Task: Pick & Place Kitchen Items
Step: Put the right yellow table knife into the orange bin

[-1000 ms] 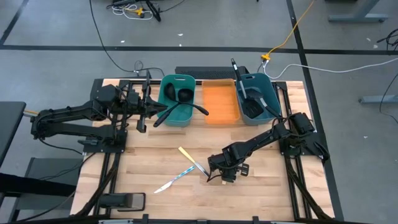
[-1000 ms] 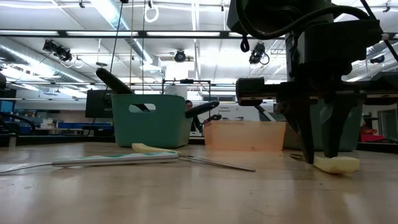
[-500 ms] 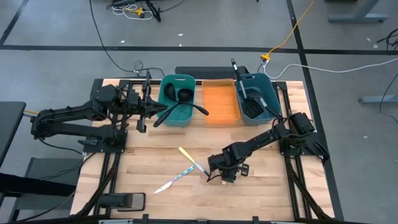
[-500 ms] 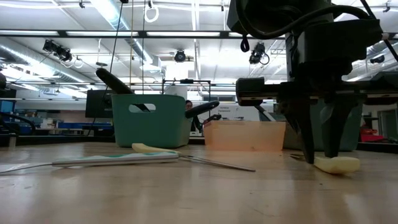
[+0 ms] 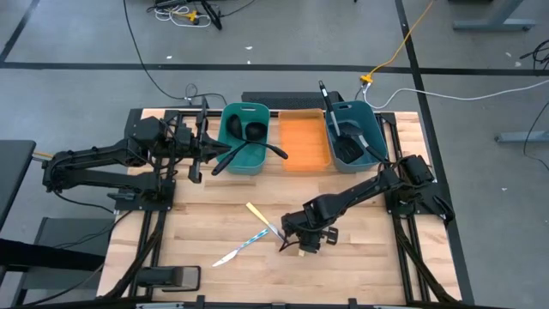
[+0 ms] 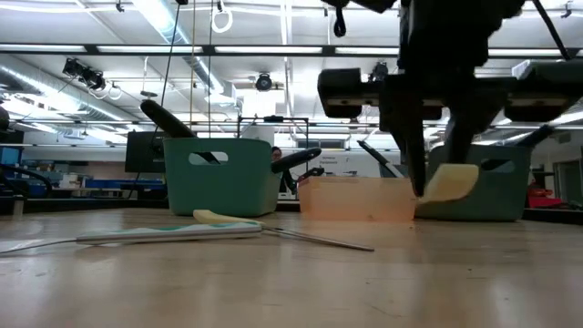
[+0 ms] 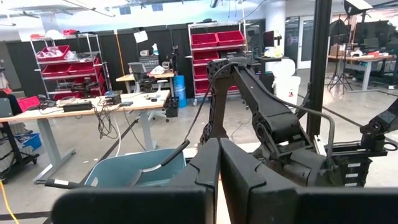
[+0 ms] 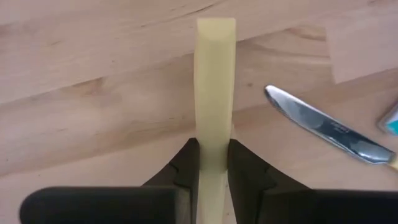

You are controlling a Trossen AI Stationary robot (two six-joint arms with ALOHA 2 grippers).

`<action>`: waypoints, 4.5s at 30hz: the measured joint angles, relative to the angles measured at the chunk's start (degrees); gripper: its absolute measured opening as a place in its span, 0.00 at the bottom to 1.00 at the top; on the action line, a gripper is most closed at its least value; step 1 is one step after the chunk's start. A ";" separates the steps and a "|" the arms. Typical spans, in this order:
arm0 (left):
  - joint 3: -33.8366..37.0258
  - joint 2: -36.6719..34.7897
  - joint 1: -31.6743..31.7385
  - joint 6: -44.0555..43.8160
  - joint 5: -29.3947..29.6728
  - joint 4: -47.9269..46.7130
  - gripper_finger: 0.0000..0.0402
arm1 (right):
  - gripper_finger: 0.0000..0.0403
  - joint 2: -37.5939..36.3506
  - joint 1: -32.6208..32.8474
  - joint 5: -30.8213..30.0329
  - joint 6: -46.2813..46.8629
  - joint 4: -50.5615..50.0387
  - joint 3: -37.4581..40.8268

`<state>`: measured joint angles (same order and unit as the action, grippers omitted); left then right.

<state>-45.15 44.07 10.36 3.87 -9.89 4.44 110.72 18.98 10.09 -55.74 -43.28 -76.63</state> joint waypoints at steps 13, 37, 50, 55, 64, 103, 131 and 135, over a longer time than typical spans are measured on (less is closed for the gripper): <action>0.00 0.00 0.00 1.32 0.00 -0.01 0.04 | 0.15 -1.62 -0.53 -0.12 3.26 -1.32 -1.25; 0.02 -2.34 0.02 1.49 0.46 0.05 0.04 | 0.15 -18.46 -7.92 -3.92 24.47 0.80 -1.27; 0.02 -6.04 0.02 1.51 1.75 0.03 0.04 | 0.15 -27.08 -12.05 -9.93 30.97 3.69 -1.27; 0.02 -6.43 -0.01 1.51 2.36 0.03 0.04 | 0.15 -29.87 -13.59 -12.56 32.78 4.74 -1.27; 0.02 -6.40 0.02 1.50 3.06 0.03 0.04 | 0.15 -36.04 -15.50 -17.14 37.48 9.09 -1.27; 0.02 -6.38 0.02 1.32 4.76 0.03 0.04 | 0.15 -53.70 -16.93 -19.41 49.04 21.03 -1.30; 0.02 -6.38 0.00 1.29 5.44 0.03 0.04 | 0.15 -53.99 -37.93 -2.68 55.36 21.78 -1.30; 0.02 -6.38 0.01 1.29 5.44 0.03 0.04 | 0.15 -53.99 -41.51 -0.29 55.35 21.76 -1.30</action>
<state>-45.12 37.69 10.37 5.17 -4.45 4.47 56.73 -22.53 9.79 -0.40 -21.52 -77.93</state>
